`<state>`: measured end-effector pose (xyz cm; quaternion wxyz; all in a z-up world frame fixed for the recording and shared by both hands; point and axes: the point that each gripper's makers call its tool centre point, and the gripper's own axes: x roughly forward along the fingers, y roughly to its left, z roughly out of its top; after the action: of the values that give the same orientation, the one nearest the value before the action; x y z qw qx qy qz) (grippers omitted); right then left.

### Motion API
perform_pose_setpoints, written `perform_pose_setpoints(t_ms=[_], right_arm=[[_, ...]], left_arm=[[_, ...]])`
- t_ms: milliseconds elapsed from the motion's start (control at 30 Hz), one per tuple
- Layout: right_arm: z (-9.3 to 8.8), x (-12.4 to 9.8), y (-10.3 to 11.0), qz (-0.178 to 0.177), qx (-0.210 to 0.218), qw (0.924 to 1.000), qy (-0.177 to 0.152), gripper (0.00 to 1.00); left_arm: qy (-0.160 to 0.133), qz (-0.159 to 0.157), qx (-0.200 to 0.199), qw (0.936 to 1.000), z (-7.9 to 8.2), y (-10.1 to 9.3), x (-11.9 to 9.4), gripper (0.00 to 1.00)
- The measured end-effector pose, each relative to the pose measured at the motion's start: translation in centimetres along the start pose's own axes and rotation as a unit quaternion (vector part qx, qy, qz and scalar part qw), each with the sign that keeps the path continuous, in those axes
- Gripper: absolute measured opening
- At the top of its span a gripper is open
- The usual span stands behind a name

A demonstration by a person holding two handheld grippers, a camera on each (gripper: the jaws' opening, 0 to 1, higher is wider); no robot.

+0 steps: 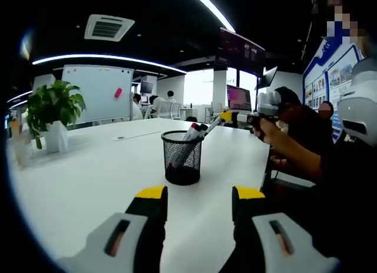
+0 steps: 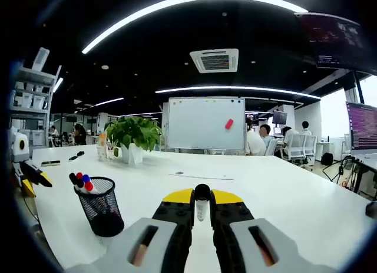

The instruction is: Pick up the whiteboard markers from the pen holder and place them facing the whiteboard neatly

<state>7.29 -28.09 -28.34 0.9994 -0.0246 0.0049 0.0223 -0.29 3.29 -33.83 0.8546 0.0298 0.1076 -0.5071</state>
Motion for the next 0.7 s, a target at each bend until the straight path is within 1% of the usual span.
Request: perform_pose_setpoints(t_ms=[200,333,533,700], right_arm=[[-0.09,0.02,-0.09,-0.011,-0.023,0.9997,-0.003,0.13],[-0.22,0.01,-0.31,-0.017,-0.030,0.9994,-0.006,0.13],[-0.36,-0.29,-0.34,-0.022,-0.024,0.9993,-0.020,0.13],[-0.91,-0.20,-0.39,-0.023,-0.017,0.9995,-0.012,0.13]], left_arm=[[-0.002,0.001,-0.001,1.0000,0.03,0.07,-0.05,0.45],[-0.002,0.001,-0.002,1.0000,0.00,0.04,0.01,0.45],[-0.003,0.002,-0.003,1.0000,0.03,0.16,-0.10,0.45],[-0.001,0.002,-0.003,1.0000,-0.07,0.18,-0.08,0.45]])
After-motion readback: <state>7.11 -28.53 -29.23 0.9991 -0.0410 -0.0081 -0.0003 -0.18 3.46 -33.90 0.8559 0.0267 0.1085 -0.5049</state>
